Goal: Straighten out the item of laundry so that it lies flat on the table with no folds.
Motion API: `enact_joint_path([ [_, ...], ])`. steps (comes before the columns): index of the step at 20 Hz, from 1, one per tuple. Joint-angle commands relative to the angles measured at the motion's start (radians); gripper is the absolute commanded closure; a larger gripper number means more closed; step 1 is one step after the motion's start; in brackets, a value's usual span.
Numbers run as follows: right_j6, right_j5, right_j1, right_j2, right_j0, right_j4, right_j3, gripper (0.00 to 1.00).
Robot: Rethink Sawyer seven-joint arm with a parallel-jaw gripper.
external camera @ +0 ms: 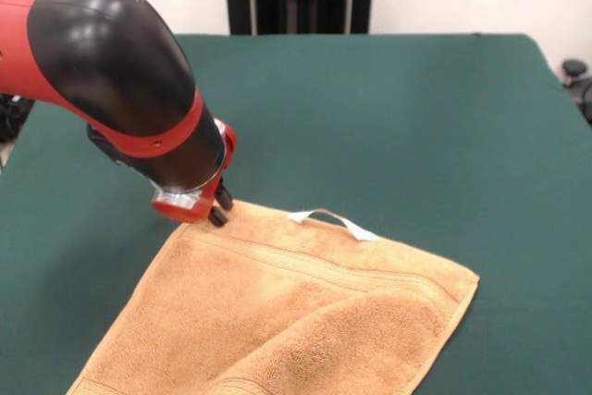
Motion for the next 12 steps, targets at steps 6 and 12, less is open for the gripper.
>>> enact_joint_path([
  [6,0.138,0.086,0.178,-0.022,0.064,-0.124,0.003,0.0],
  [12,0.119,0.291,0.134,-0.044,0.088,-0.131,-0.081,0.0],
])
